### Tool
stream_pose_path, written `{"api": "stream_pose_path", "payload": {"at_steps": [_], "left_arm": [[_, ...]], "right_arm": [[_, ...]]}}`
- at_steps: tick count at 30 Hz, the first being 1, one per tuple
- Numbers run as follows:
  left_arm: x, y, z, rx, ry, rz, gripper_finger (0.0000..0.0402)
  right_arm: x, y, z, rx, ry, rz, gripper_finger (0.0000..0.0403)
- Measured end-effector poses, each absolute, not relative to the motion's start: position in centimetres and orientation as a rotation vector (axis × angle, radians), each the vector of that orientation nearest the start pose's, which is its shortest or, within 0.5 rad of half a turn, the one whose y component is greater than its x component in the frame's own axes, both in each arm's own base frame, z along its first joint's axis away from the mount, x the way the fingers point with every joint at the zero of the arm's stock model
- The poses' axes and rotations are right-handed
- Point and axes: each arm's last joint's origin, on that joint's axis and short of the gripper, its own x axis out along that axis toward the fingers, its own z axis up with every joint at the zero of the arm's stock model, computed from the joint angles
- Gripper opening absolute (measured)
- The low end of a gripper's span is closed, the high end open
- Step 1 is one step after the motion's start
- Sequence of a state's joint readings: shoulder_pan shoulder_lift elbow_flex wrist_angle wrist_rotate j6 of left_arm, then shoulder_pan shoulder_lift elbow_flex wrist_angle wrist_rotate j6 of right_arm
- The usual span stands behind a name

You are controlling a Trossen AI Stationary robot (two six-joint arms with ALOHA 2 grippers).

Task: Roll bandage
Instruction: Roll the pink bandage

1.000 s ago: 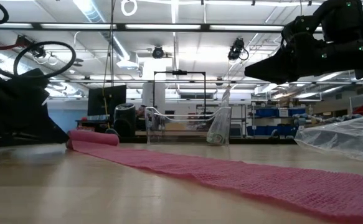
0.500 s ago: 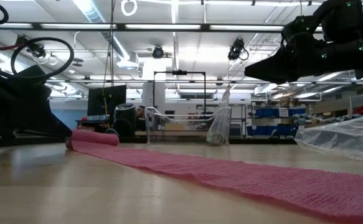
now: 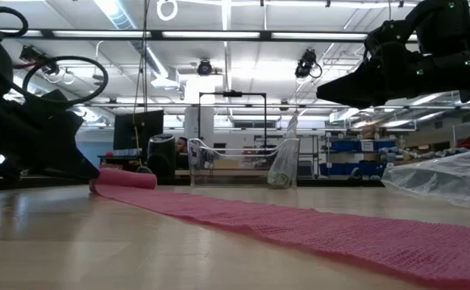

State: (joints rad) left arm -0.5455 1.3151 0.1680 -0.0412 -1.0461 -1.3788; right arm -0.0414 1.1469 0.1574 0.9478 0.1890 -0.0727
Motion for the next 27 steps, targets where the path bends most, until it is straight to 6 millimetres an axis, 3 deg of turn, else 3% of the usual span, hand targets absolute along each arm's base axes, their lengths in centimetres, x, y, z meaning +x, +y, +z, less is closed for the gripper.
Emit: {"api": "stream_pose_path", "payload": {"at_steps": [27], "left_arm": [[12.2,-2.7,7.2,-0.587,0.173,0.909,0.0143]], "right_arm": [[19.2,-1.3,16.8,-0.076,0.05,-0.228,0.0162]]}}
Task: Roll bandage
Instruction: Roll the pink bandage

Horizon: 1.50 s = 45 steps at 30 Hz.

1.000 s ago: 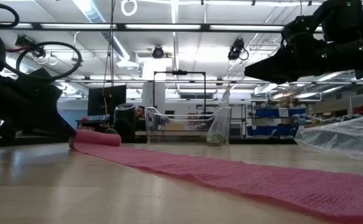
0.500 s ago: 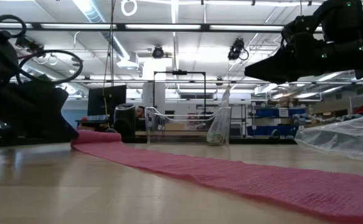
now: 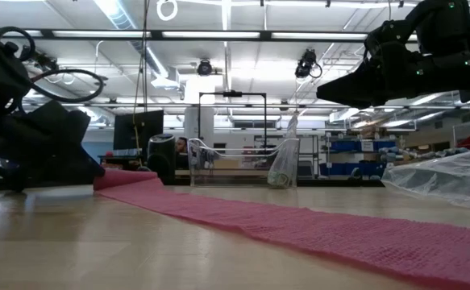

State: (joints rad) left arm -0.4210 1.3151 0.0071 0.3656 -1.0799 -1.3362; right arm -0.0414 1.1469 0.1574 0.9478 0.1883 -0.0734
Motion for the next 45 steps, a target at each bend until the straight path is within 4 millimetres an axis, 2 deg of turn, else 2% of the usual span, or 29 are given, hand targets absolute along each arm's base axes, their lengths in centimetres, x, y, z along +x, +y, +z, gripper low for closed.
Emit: {"api": "stream_pose_path", "payload": {"at_steps": [8,15,29,34,41,45], "left_arm": [[12.4,-2.5,7.2,-0.598,0.184,0.911,0.0143],[13.7,-2.8,7.9,-0.59,0.249,0.802,0.0143],[13.9,-1.4,7.9,-0.519,0.258,0.869,0.0138],[14.3,-0.8,8.3,-0.462,0.245,0.878,0.0106],[14.8,-0.4,8.8,-0.389,0.253,0.85,0.0024],[15.0,-0.3,9.3,-0.295,0.241,0.85,0.0015]], "right_arm": [[19.2,-1.3,16.8,-0.076,0.049,-0.208,0.0162],[19.2,-1.3,16.8,-0.084,0.049,-0.201,0.0162],[19.2,-1.3,16.8,-0.085,0.049,-0.202,0.0162],[19.2,-1.3,16.8,-0.08,0.048,-0.196,0.0162],[19.2,-1.2,16.8,-0.058,0.045,-0.169,0.0162],[19.2,-1.1,16.8,-0.066,0.046,-0.158,0.0156]]}}
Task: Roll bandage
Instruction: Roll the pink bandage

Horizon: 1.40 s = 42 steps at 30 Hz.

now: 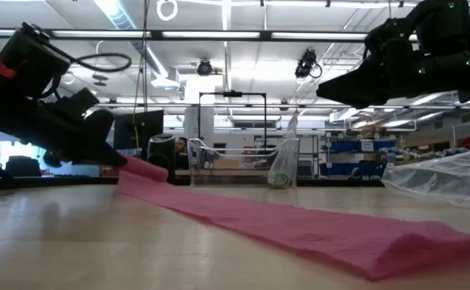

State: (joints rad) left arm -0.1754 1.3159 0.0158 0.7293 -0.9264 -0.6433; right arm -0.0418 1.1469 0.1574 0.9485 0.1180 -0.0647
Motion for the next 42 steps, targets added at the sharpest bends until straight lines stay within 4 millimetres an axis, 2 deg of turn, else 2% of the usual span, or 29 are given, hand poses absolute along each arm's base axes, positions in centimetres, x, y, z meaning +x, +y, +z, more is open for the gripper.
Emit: {"api": "stream_pose_path", "payload": {"at_steps": [5,9,13,17,22,27,30,36,42], "left_arm": [[15.7,-0.4,10.9,-0.042,0.207,0.814,0.0015],[16.1,-0.4,12.0,0.14,0.199,0.788,0.0015],[16.1,0.0,12.0,0.189,0.229,0.801,0.0015],[16.2,0.4,11.9,0.183,0.241,0.762,0.0015],[16.3,0.7,11.8,0.174,0.243,0.74,0.0015],[16.3,0.6,11.8,0.171,0.243,0.717,0.0015],[16.3,0.6,11.8,0.155,0.241,0.711,0.0015],[16.3,0.6,11.7,0.137,0.245,0.709,0.0015],[16.3,0.6,11.5,0.135,0.257,0.709,0.0015]], "right_arm": [[19.9,-0.4,17.6,-0.09,0.04,-0.054,0.0131],[21.8,1.4,18.7,-0.141,0.21,0.048,0.0108],[23.1,3.7,20.1,-0.124,0.427,0.147,0.0106],[23.5,6.8,20.4,-0.081,0.548,0.28,0.012],[24.1,10.8,18.4,-0.014,0.658,0.366,0.0137],[25.4,14.6,15.9,-0.04,0.727,0.344,0.0138],[26.6,16.2,15.2,-0.041,0.744,0.344,0.0138],[28.3,18.1,14.3,-0.01,0.793,0.44,0.0141],[28.3,18.2,13.4,0.003,0.837,0.461,0.0136]]}}
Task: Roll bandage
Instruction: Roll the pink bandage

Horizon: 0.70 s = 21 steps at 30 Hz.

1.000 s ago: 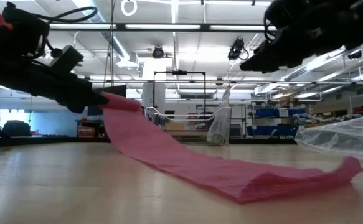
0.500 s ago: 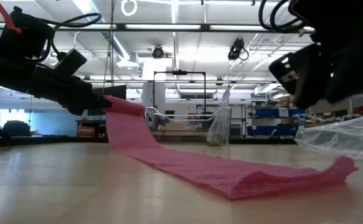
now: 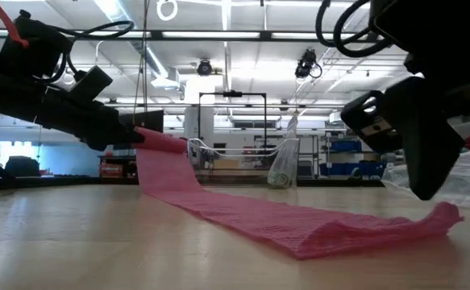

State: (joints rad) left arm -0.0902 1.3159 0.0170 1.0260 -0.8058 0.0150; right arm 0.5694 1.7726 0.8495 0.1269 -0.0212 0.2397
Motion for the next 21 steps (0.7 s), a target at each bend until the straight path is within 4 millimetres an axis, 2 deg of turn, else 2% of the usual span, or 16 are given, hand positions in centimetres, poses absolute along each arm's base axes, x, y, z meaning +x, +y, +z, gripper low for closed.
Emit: {"api": "stream_pose_path", "payload": {"at_steps": [12,21], "left_arm": [[16.2,0.6,11.4,0.14,0.275,0.711,0.0015],[16.2,0.7,11.2,0.147,0.29,0.713,0.0015]], "right_arm": [[28.9,17.5,13.2,0.021,0.834,0.469,0.0127],[29.4,17.7,11.5,0.078,0.857,0.495,0.0106]]}}
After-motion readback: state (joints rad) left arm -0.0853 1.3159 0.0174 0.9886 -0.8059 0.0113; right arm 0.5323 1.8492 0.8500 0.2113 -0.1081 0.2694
